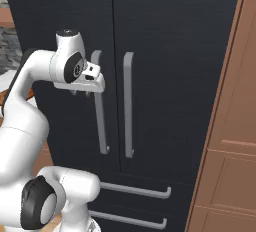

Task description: Retrieve a lemon from the fridge and place it on the cutting board with the fish.

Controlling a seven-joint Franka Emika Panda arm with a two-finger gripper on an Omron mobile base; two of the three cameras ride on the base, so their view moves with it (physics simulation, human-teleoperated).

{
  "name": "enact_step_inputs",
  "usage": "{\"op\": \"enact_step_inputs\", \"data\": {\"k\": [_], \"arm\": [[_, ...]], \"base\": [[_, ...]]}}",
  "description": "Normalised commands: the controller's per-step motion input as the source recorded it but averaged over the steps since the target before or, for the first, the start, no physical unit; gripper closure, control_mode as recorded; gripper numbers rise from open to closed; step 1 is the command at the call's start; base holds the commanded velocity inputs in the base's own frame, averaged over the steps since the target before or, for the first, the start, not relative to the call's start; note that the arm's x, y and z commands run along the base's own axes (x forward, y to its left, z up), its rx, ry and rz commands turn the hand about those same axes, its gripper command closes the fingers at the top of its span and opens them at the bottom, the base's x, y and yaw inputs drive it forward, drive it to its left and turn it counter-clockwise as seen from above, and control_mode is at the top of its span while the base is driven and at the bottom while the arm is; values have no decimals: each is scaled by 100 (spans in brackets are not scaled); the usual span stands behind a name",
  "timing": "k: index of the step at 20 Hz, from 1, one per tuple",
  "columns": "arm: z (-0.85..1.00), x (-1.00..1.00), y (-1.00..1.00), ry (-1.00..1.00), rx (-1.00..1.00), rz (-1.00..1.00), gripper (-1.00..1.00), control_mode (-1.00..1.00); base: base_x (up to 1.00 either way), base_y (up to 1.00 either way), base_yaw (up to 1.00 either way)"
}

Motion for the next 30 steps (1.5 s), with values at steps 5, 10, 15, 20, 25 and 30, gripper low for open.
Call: {"op": "enact_step_inputs", "data": {"k": [5, 10, 15, 20, 25, 30], "arm": [[0, 0, 0, 0, 0, 0, -100, 100], [0, 0, 0, 0, 0, 0, -100, 100], [0, 0, 0, 0, 0, 0, -100, 100], [0, 0, 0, 0, 0, 0, -100, 100], [0, 0, 0, 0, 0, 0, -100, 100], [0, 0, 0, 0, 0, 0, -100, 100]], "base": [[-2, 0, 0], [-43, -26, -3], [-38, -26, -6], [-20, -37, -8], [-3, -54, -5], [-4, -33, -2]]}}
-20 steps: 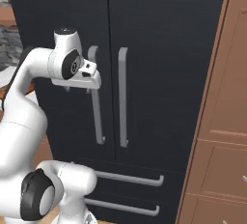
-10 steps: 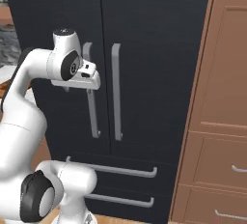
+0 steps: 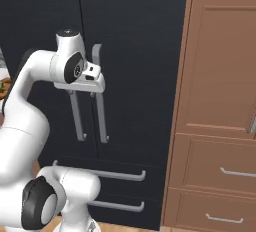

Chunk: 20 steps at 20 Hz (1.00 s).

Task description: Retrieve a lemon from the fridge and place it on the cutting board with the fish.

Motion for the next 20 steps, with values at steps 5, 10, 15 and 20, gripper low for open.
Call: {"op": "enact_step_inputs", "data": {"k": [5, 10, 15, 20], "arm": [[0, 0, 0, 0, 0, 0, -100, 100], [0, 0, 0, 0, 0, 0, -100, 100], [0, 0, 0, 0, 0, 0, -100, 100], [0, 0, 0, 0, 0, 0, -100, 100]], "base": [[-12, -5, 0], [-24, 0, 0], [-40, 0, 0], [-45, 0, 0]]}}
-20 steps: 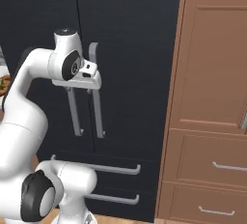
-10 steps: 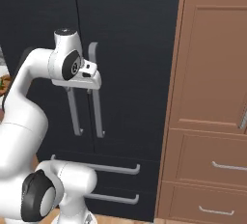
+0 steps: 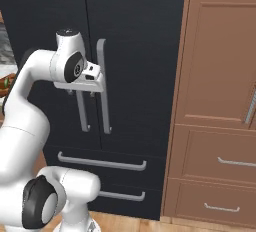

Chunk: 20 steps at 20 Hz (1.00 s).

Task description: Retrieve a lemon from the fridge and place it on the cutting board with the fish.

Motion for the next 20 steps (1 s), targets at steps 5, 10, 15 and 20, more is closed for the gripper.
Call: {"op": "enact_step_inputs", "data": {"k": [5, 10, 15, 20], "arm": [[0, 0, 0, 0, 0, 0, -100, 100], [0, 0, 0, 0, 0, 0, -100, -100], [1, 0, 0, -36, -2, -2, -100, -100], [-8, 9, 0, -35, -10, -4, -100, -100]], "base": [[-10, 0, 0], [0, 0, 0], [0, 0, 0], [0, 0, 0]]}}
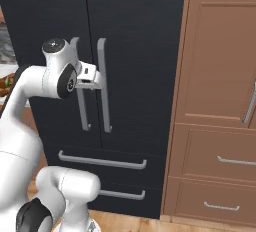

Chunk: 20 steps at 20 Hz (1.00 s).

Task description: Retrieve a lemon from the fridge and place it on the cutting board with the fish.

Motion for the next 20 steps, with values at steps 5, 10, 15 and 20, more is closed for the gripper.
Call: {"op": "enact_step_inputs", "data": {"k": [5, 10, 15, 20], "arm": [[-26, 30, 0, -9, -5, -6, -100, -100], [0, 34, 0, 0, 0, -8, -100, -100], [0, 15, -3, 3, 1, 0, -100, -100], [-6, 23, -16, 0, 11, 0, -100, -100]], "base": [[0, 0, 0], [0, 0, 0], [0, 0, 0], [0, 0, 0]]}}
